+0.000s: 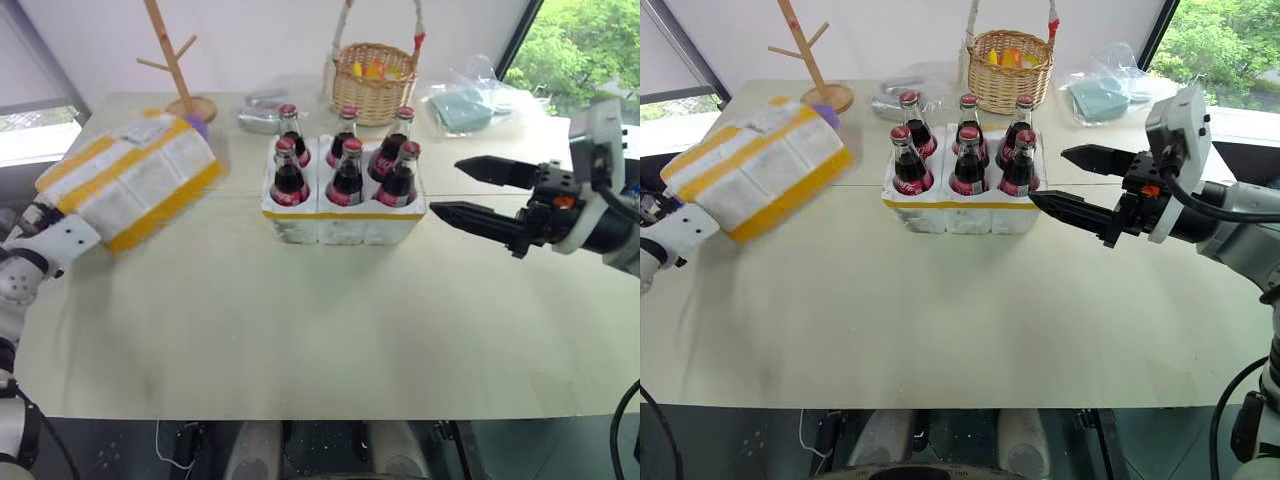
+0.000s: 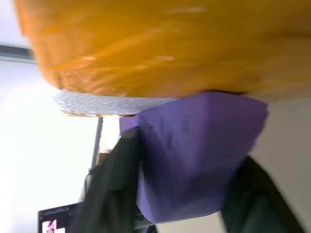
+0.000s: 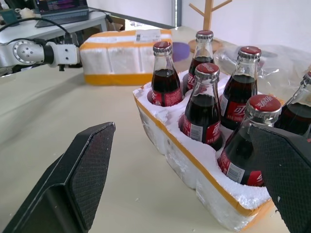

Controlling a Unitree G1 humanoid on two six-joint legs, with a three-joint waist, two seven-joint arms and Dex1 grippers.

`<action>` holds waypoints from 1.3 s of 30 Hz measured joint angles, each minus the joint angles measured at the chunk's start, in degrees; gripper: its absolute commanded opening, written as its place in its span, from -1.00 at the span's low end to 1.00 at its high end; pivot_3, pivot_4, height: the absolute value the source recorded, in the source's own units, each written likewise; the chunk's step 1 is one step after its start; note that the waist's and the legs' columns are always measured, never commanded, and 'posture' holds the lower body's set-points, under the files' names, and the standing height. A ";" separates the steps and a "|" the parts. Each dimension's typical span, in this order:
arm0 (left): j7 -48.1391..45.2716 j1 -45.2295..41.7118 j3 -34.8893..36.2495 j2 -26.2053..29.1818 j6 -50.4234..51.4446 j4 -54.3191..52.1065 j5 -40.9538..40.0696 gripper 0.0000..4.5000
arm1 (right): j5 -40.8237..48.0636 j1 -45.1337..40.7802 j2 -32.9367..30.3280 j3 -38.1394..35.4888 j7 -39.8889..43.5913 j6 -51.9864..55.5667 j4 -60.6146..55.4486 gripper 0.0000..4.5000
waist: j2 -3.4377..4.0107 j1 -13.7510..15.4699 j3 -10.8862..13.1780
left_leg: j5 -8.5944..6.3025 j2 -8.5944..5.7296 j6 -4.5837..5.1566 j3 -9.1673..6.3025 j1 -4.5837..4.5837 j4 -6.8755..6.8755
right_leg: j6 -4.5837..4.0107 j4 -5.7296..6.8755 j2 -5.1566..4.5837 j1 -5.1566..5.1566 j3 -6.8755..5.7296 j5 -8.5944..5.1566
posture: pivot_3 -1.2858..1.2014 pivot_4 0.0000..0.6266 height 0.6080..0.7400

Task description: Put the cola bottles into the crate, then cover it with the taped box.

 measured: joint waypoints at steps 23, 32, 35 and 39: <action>-8.55 -25.78 -0.30 -2.87 -0.59 -5.90 -5.14 -0.42 | -2.79 3.80 -1.10 -1.30 2.02 -3.52 1.43 1.00 | -0.25 -0.10 -0.09 | 0.01 -0.03 0.00 -0.04 -0.05 0.06 | 0.06 0.01 0.02 0.02 -0.03 0.03 | 0.03 -0.52 0.99; -19.60 -40.19 -3.69 -10.26 -12.43 -0.40 -6.32 -0.42 | -3.35 6.22 0.15 -1.45 0.89 -4.71 1.06 1.00 | -0.26 -0.08 -0.09 | 0.02 -0.04 0.01 -0.03 -0.05 0.07 | 0.09 0.02 0.02 0.02 -0.02 0.05 | 0.03 -0.52 0.99; -21.77 -42.88 -6.16 -12.60 -17.53 3.23 -5.81 -0.42 | -3.32 6.54 0.53 -1.49 0.19 -4.98 0.58 1.00 | -0.28 -0.15 -0.09 | 0.02 -0.04 0.01 -0.04 -0.05 0.07 | 0.09 0.02 0.03 0.02 -0.02 0.05 | 0.03 -0.52 0.99; -22.83 -44.95 -9.20 -14.70 -23.23 7.45 -4.13 -0.42 | -3.26 6.97 0.64 -1.62 -0.84 -5.04 0.16 1.00 | -0.28 -0.20 -0.08 | 0.02 -0.04 0.01 -0.04 -0.05 0.07 | 0.10 0.03 0.03 0.02 -0.02 0.05 | 0.03 -0.52 0.99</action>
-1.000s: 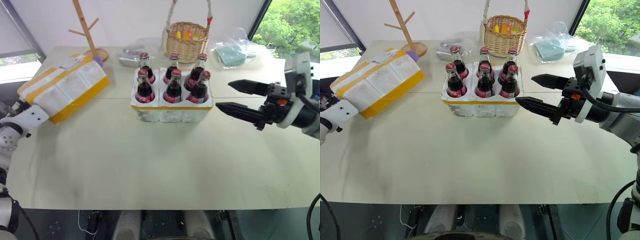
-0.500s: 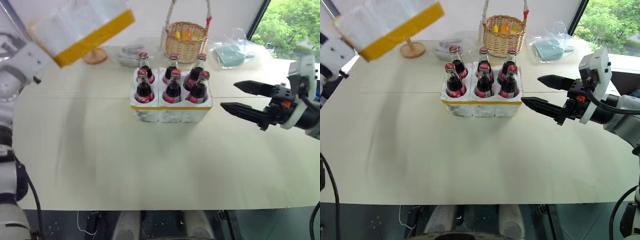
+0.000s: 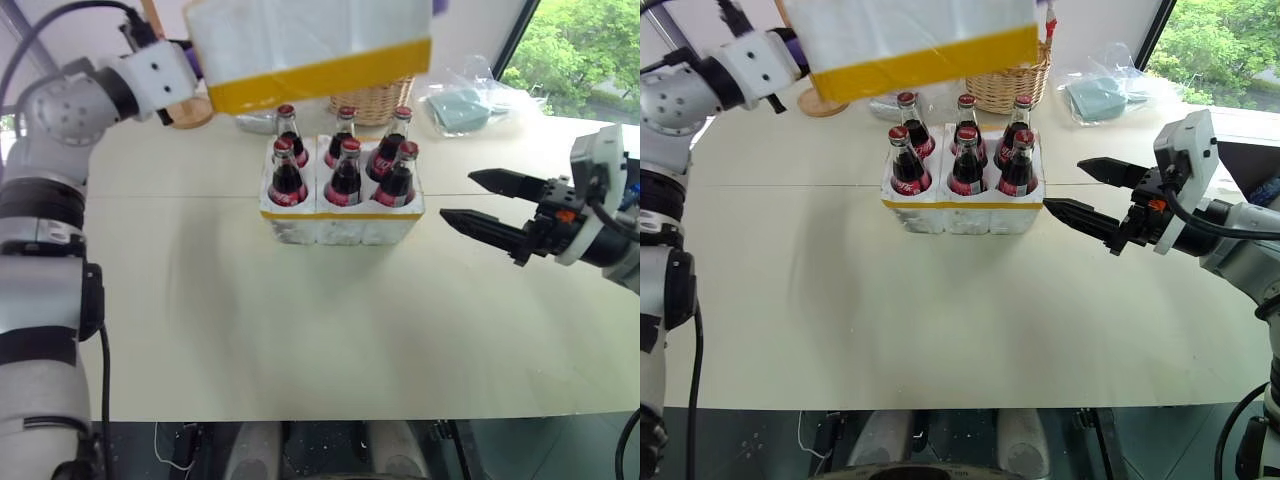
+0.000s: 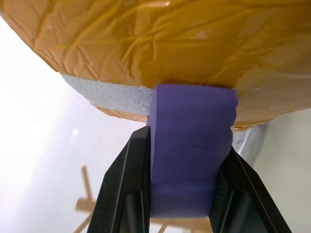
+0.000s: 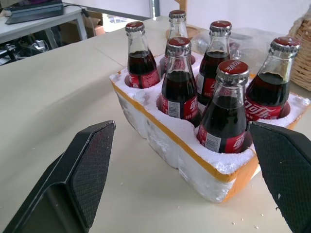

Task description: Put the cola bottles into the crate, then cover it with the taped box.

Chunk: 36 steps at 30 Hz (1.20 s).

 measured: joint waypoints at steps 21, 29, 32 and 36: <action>13.33 0.08 -10.06 0.07 -10.74 -0.73 17.34 -0.29 | 3.26 5.10 0.64 -4.42 -5.55 0.02 -4.34 1.00 | -0.03 0.09 0.02 | 0.00 -0.01 0.00 -0.02 -0.01 0.01 | 0.04 0.00 0.00 0.01 0.01 0.02 | 0.03 -0.52 0.99; 14.98 5.02 -10.04 0.86 -10.03 -5.57 17.36 0.99 | 3.26 4.15 0.64 -4.25 -5.93 -0.02 -3.82 1.00 | -0.03 0.11 0.02 | 0.00 -0.01 0.00 -0.02 -0.01 0.01 | 0.04 0.01 0.00 0.01 0.01 0.02 | 0.03 -0.52 0.99; 13.04 8.10 -9.21 1.80 -10.19 -9.12 14.69 0.99 | 3.20 3.59 0.70 -3.74 -5.95 -0.12 -3.23 1.00 | -0.03 0.05 0.02 | 0.00 -0.01 0.00 -0.02 -0.01 0.01 | 0.04 0.00 0.00 0.01 0.02 0.02 | 0.03 -0.52 0.99; 6.47 15.57 -6.29 5.21 -9.54 -15.25 6.12 0.99 | 3.14 3.39 0.73 -3.11 -5.89 -0.45 -2.79 1.00 | -0.02 -0.19 0.02 | 0.00 0.00 0.00 -0.03 0.03 -0.01 | 0.04 0.04 0.00 0.01 0.02 0.02 | 0.03 -0.52 0.99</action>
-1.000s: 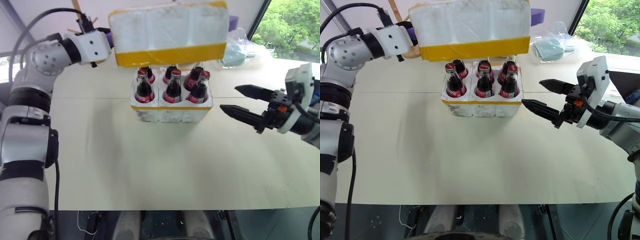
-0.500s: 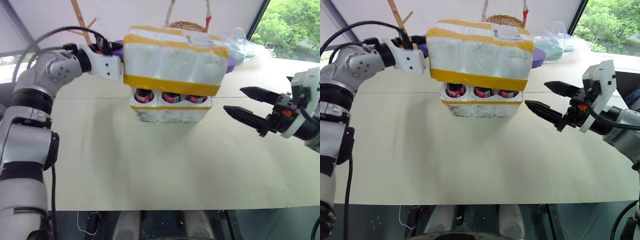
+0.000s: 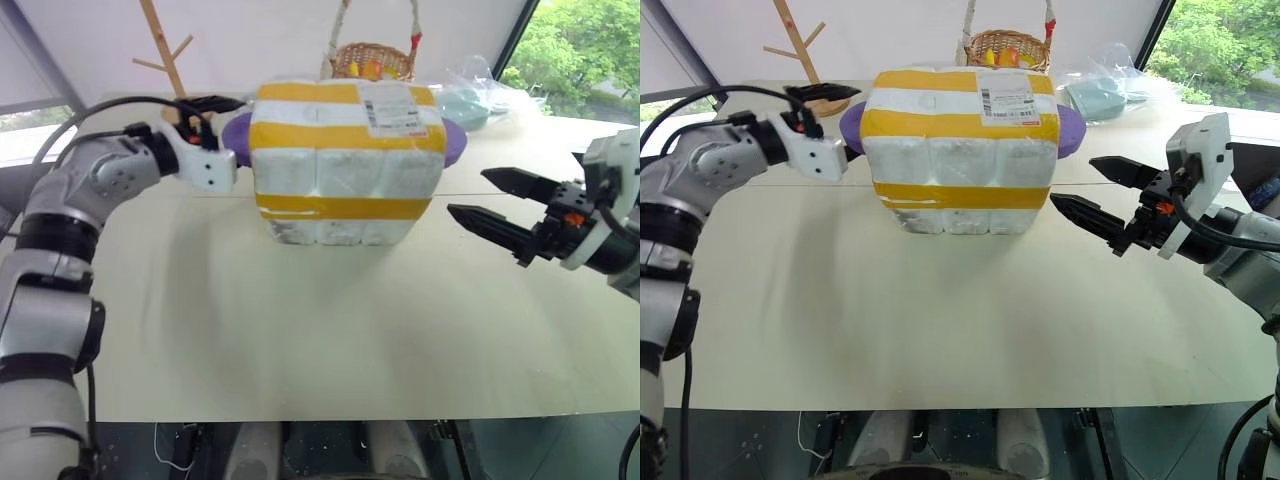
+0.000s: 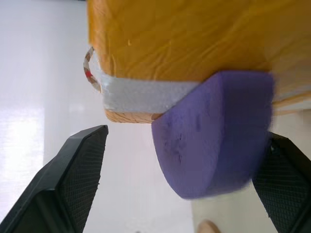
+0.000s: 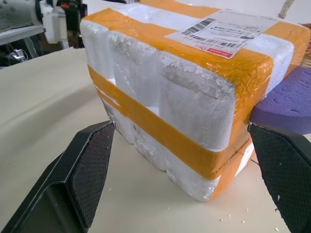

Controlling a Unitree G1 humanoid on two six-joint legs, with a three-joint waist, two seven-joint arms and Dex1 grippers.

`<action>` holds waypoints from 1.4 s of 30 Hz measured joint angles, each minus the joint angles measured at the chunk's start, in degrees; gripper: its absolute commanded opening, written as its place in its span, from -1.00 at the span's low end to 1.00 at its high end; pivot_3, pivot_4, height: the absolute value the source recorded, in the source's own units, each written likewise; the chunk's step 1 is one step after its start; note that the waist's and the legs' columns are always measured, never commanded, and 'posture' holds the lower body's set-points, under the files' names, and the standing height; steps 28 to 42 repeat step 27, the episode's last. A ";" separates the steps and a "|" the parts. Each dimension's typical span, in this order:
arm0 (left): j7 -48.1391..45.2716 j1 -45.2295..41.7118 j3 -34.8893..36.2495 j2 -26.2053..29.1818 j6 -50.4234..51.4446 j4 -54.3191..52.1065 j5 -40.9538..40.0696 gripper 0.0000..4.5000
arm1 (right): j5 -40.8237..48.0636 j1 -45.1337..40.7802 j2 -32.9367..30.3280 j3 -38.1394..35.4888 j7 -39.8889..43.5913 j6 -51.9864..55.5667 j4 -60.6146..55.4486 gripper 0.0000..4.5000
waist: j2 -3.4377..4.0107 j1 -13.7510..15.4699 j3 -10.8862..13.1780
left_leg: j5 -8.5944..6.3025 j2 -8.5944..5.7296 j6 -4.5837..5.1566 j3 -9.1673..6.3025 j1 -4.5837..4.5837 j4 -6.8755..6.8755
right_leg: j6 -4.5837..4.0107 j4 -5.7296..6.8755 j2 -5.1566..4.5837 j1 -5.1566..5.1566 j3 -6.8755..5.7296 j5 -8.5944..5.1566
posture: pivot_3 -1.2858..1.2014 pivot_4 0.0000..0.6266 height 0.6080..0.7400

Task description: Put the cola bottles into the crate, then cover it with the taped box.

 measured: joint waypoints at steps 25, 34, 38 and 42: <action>-49.93 20.31 22.68 15.71 93.33 -33.36 -66.68 0.99 | -6.26 6.81 -0.75 -0.22 8.46 -1.75 5.07 1.00 | 0.01 -0.09 0.00 | 0.00 0.02 0.01 -0.05 0.09 0.01 | -0.04 0.03 0.03 0.06 0.00 -0.03 | 0.03 -0.52 0.99; -49.59 20.38 22.78 15.42 92.91 -33.50 -65.75 0.99 | -6.65 7.01 -0.75 -0.23 8.93 -1.88 5.07 1.00 | 0.02 -0.03 0.00 | 0.00 0.02 0.01 -0.04 0.09 0.02 | -0.04 0.02 0.03 0.07 0.01 -0.03 | 0.03 -0.52 0.99; -49.59 20.38 22.78 15.42 92.91 -33.50 -65.75 0.99 | -6.65 7.01 -0.75 -0.23 8.93 -1.88 5.07 1.00 | 0.02 -0.03 0.00 | 0.00 0.02 0.01 -0.04 0.09 0.02 | -0.04 0.02 0.03 0.07 0.01 -0.03 | 0.03 -0.52 0.99; -49.59 20.38 22.78 15.42 92.91 -33.50 -65.75 0.99 | -6.65 7.01 -0.75 -0.23 8.93 -1.88 5.07 1.00 | 0.02 -0.03 0.00 | 0.00 0.02 0.01 -0.04 0.09 0.02 | -0.04 0.02 0.03 0.07 0.01 -0.03 | 0.03 -0.52 0.99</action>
